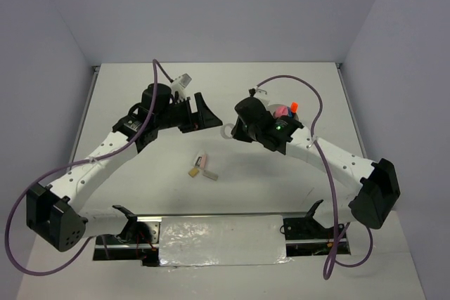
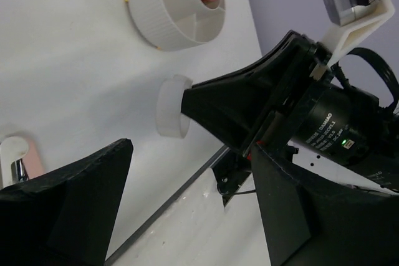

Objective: Sort the stationery into containers
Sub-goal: Pick up the stationery from the center of the board, then place the stationery in the storage box.

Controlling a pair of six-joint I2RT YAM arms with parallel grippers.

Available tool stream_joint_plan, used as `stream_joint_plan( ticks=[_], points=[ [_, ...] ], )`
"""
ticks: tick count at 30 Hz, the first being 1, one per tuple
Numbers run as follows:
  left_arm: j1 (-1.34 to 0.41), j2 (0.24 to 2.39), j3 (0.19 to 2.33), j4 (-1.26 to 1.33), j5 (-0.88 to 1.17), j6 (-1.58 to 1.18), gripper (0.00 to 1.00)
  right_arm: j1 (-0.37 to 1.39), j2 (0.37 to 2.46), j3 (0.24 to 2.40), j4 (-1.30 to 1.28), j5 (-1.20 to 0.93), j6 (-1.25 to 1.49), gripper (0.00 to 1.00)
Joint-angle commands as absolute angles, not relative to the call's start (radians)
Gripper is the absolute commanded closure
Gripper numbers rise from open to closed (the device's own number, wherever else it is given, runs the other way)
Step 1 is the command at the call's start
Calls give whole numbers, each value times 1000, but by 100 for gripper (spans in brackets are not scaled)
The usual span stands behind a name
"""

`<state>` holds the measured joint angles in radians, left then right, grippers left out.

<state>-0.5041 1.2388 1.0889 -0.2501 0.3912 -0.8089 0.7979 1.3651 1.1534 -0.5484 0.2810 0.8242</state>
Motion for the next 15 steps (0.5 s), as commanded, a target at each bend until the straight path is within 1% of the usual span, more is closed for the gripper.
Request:
stream_joint_plan(
  ticks=[1,2,3,4,7,13,15],
  points=[
    [-499,1246,1083,-85,474,-871,12,825,1338,1250,-615,339,815,94],
    [-499,1252,1078,-77,480,-879,15,830,1336,1261,-623,348,812,94],
    [-499,1261,1077,-72,482,-882,20,836,1327,1272,-624,357,808,94],
    [-499,1267,1075,-68,488,-884,22,838,1324,1275,-621,356,807,94],
    [-499,1279,1068,-64,495,-881,25,845,1321,1302,-624,353,801,94],
    [-499,1304,1080,-86,491,-865,25,856,1327,1345,-635,351,796,93],
    [-499,1310,1081,-77,494,-867,35,856,1327,1351,-630,348,792,93]
  ],
)
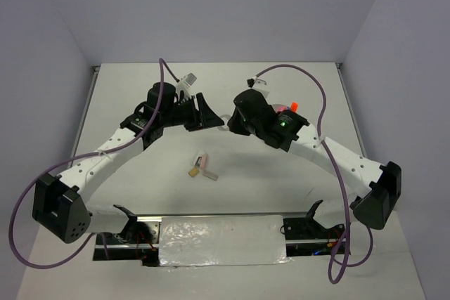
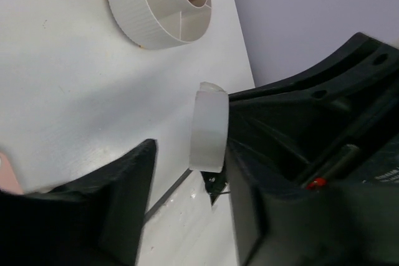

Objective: Sort the stationery into containers
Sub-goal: Place the stationery in the storage box.

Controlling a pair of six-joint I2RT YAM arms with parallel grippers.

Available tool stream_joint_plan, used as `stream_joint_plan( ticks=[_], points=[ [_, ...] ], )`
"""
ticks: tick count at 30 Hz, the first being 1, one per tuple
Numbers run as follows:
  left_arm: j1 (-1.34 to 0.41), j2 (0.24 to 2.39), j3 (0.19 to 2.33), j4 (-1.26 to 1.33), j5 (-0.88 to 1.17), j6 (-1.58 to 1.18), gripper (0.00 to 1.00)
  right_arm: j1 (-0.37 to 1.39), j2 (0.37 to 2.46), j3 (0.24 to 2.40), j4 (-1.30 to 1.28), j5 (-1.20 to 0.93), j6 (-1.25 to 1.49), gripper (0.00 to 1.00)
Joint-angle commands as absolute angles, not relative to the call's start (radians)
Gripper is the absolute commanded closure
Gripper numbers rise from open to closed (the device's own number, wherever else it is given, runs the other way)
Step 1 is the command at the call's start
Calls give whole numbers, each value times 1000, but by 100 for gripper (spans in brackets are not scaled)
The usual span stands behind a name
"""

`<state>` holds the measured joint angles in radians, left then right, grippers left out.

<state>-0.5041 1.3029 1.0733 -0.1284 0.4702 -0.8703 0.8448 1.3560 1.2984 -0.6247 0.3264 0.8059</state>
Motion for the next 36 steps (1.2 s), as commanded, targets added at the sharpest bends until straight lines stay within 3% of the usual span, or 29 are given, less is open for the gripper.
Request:
stream_joint_plan(
  ticks=[1,2,5,9,11,12,17,24,30,36],
  points=[
    [-500,1310,1083,-71,505,-870,43,856,1328,1353,-627,342,790,93],
    [-499,1315,1083,-52,511,-873,63,856,1328,1356,-626,341,788,92],
    [-499,1350,1106,-25,541,-865,100,856,1313,1341,-603,325,785,87],
    [-499,1394,1153,63,597,-825,100,845,1246,1292,-546,318,773,69],
    [-502,1429,1181,95,646,-776,100,803,1208,1276,-578,304,790,18],
    [-503,1448,1239,62,652,-697,100,784,1188,1267,-597,304,802,1],
    [-541,1604,1480,-135,598,-444,100,651,1000,1212,-762,363,805,0],
    [-646,1865,1848,-305,477,-149,100,534,821,1299,-995,446,713,0],
    [-699,2104,2107,-399,416,-52,100,526,772,1380,-1081,454,669,0],
    [-713,2230,2172,-365,354,-64,94,525,769,1468,-1140,428,597,0]
  ],
)
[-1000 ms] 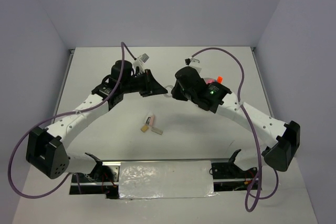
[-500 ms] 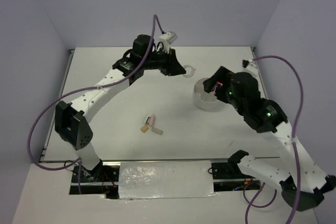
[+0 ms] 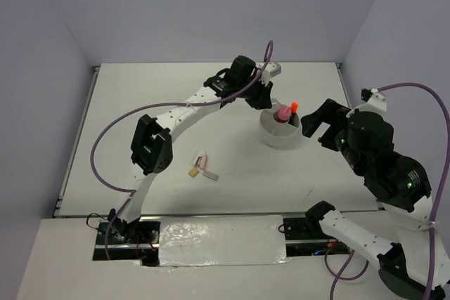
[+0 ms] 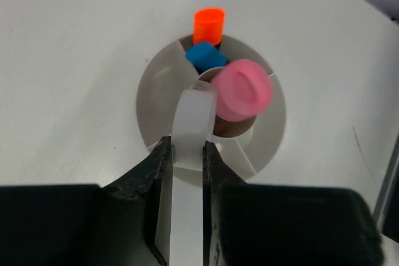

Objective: Sort the stationery into containers
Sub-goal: Place the stationery in the storage box.

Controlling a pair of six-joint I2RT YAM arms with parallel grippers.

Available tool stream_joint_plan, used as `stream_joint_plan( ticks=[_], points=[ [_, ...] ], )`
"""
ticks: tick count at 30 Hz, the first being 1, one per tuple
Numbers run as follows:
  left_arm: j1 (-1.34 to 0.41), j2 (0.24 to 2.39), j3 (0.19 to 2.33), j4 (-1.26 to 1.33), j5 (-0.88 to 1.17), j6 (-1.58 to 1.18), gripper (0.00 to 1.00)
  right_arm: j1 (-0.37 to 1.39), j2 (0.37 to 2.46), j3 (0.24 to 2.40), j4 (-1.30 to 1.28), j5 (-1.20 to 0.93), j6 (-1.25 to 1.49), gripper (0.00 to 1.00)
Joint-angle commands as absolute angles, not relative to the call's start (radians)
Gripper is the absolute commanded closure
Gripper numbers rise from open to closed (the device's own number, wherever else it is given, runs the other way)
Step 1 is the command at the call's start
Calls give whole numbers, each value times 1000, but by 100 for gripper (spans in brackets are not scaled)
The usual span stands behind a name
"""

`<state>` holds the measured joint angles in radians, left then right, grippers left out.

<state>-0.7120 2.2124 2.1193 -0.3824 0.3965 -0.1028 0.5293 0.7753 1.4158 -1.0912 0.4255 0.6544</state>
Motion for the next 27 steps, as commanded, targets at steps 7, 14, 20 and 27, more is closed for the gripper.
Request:
stream_joint_plan(
  ticks=[7,14,20,27],
  points=[
    [-713,2296,2206,-305,337,-120,95,525,762,1500,-1167,433,557,0],
    [-715,2279,2160,-212,318,-153,94,525,776,1522,-1166,433,532,0],
    [-716,2333,2189,-204,293,-156,89,525,796,1500,-1140,403,518,0],
    [-726,2341,2154,-195,353,-150,72,523,822,1511,-1127,394,509,0]
  ],
)
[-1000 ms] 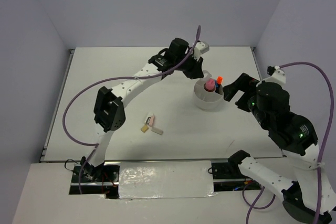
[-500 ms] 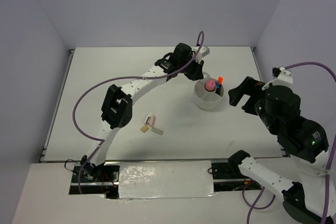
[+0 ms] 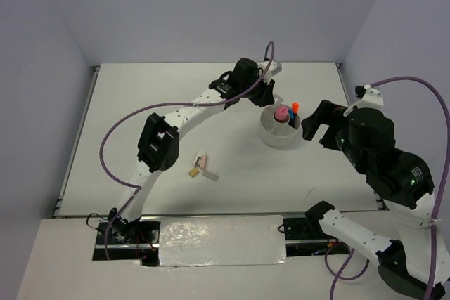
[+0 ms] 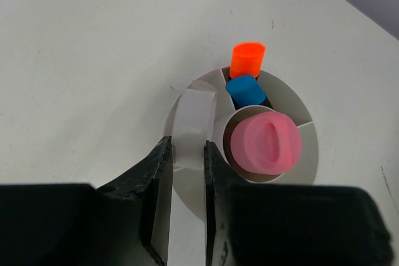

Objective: Sort the stationery into containers
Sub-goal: Place the stationery in the storage box.

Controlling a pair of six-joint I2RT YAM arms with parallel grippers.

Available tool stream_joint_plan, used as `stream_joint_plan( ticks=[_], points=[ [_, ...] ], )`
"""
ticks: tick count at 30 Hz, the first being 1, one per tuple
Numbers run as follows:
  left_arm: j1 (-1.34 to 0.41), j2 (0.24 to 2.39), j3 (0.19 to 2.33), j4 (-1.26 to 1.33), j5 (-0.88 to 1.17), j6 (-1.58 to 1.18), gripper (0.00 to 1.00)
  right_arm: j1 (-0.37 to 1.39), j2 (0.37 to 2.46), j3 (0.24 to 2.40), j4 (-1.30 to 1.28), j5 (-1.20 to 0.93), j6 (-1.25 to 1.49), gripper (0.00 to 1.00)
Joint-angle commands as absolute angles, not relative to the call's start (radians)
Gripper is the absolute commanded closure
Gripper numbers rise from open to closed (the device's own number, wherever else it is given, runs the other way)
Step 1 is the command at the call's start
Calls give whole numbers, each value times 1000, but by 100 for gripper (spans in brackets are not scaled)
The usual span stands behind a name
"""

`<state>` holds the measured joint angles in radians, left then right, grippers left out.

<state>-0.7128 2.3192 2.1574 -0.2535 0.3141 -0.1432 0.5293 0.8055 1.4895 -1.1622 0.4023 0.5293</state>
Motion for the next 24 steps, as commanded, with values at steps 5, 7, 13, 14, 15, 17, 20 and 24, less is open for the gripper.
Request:
stream_joint_plan(
  ticks=[5,7,13,14,15,17,20,24],
  points=[
    [-732,2370,2167,-209,367,-163,53,522,845,1526,-1100,373,491,0],
    [-732,2372,2172,-212,364,-167,40,520,851,1531,-1091,367,488,0],
    [-732,2315,2131,-186,299,-169,23,511,862,1539,-1074,351,474,0],
    [-730,2303,2129,-184,290,-172,22,509,864,1537,-1069,344,471,0],
    [-727,2292,2128,-180,285,-173,22,511,864,1532,-1065,338,469,0],
    [-718,2241,2115,-170,241,-196,21,509,867,1503,-1033,302,459,0],
    [-693,2142,2082,-172,75,-251,16,509,883,1436,-953,201,401,0],
    [-597,1994,2019,-320,-130,-417,1,523,969,1272,-772,-89,330,0]
  ],
)
